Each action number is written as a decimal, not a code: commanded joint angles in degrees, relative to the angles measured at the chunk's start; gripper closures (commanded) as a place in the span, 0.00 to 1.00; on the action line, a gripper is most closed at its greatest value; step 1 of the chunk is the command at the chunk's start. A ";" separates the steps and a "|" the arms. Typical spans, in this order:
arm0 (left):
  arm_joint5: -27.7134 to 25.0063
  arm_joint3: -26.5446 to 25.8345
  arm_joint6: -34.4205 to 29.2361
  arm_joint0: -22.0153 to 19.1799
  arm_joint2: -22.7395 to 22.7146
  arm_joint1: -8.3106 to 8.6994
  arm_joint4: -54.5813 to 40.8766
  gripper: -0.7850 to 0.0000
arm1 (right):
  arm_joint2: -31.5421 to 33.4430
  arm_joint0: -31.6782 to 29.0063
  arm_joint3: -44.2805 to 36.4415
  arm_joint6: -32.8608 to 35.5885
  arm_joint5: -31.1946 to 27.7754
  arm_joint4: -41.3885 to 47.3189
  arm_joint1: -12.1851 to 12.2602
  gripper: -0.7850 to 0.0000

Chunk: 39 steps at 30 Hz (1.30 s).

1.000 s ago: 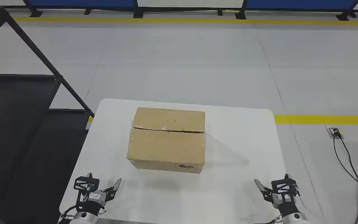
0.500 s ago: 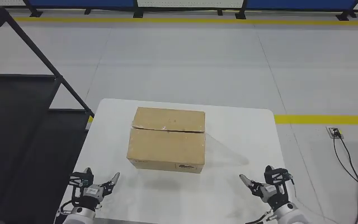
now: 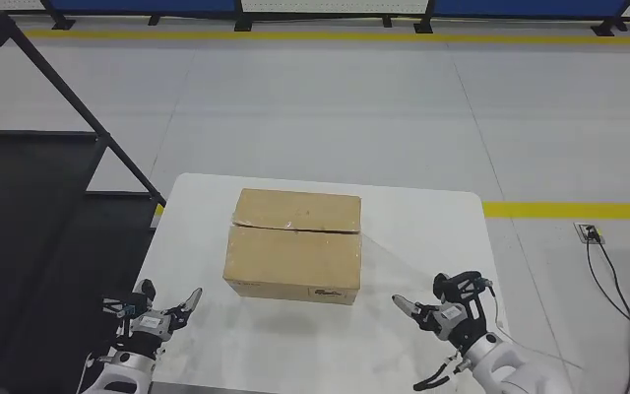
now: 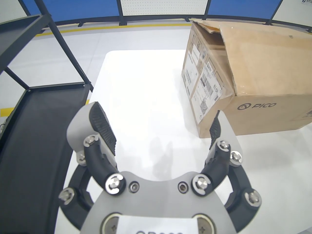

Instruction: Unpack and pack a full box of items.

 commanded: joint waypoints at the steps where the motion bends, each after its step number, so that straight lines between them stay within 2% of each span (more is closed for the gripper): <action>1: 0.00 0.00 0.00 0.00 0.00 0.00 0.00 0.00 | 0.00 0.00 0.00 0.01 0.00 0.01 0.00 0.00; 4: 0.27 0.28 -0.56 -0.69 0.26 -0.12 -1.55 0.00 | -0.78 1.05 1.55 0.00 -1.59 5.61 -0.18 0.00; 9: 0.38 0.92 -2.58 -3.75 0.72 -0.27 -3.96 0.00 | -5.69 9.68 5.98 2.80 -1.92 14.87 -0.92 0.00; 15: -0.99 2.20 -3.95 -6.47 0.67 -0.34 -7.04 0.00 | -10.41 21.40 15.78 9.87 -3.87 31.45 -1.90 0.00; 21: -1.01 2.11 -1.25 -6.56 1.19 -0.61 -8.09 0.00 | -13.76 29.34 24.54 10.68 -4.40 37.59 -2.79 0.00; 30: 0.48 2.11 0.80 -5.70 1.56 -0.89 -7.03 0.00 | -17.34 35.27 31.85 11.75 -5.91 41.27 -3.68 0.00; 39: 1.09 1.38 1.43 -5.39 2.13 -1.09 -5.62 0.00 | -15.52 35.89 33.40 18.10 -14.48 49.91 -3.20 0.00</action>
